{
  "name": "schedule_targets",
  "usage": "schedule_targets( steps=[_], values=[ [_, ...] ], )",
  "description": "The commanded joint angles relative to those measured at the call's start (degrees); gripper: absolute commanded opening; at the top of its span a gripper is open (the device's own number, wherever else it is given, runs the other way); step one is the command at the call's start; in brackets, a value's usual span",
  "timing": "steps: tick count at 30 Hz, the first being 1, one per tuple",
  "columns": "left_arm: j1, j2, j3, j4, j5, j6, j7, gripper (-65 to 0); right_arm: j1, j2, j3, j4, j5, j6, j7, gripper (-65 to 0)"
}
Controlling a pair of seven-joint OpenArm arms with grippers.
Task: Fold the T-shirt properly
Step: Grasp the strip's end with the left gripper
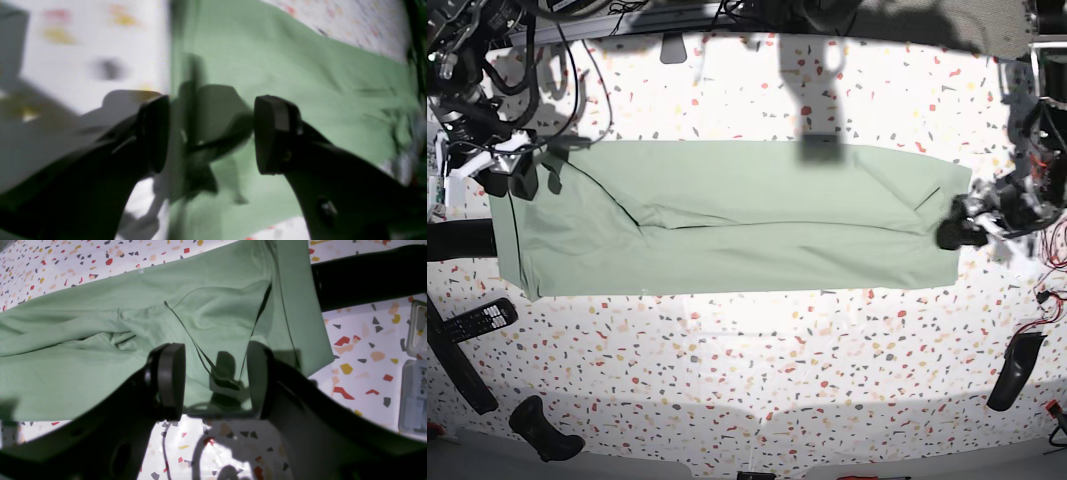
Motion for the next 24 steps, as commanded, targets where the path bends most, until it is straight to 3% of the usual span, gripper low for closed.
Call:
schedule_targets(
  steps=[1,7,13,19,22,24],
  values=[
    [-0.61,0.5,0.11,0.46,-0.46,-1.25,2.21,-29.0,0.17,0.76,0.2,1.11,1.38,0.54,1.31,-36.0],
    [-0.66,3.06,0.11,0.46,-2.89,-3.21,5.11,-28.9,0.17,0.76,0.2,1.11,1.36,0.54,1.03,-36.0],
    [-0.76,0.92,0.11,0.46,-3.48,-3.21,3.5,-28.9,0.17,0.76,0.2,1.11,1.38,0.54,0.87,-36.0],
    [-0.79,-1.18,0.11,0.46,-13.84,-3.23,2.19,-28.9,0.17,0.76,0.2,1.11,1.38,0.54,0.85,-36.0],
    [-0.79,-1.11,0.11,0.46,-14.45,-3.23,-1.99,-28.9,0.17,0.76,0.2,1.11,1.38,0.54,0.79,-36.0],
    [-0.76,-0.96,0.11,0.46,-14.38,-3.23,-1.92,-28.9,0.17,0.76,0.2,1.11,1.38,0.54,0.46,-36.0]
  ],
)
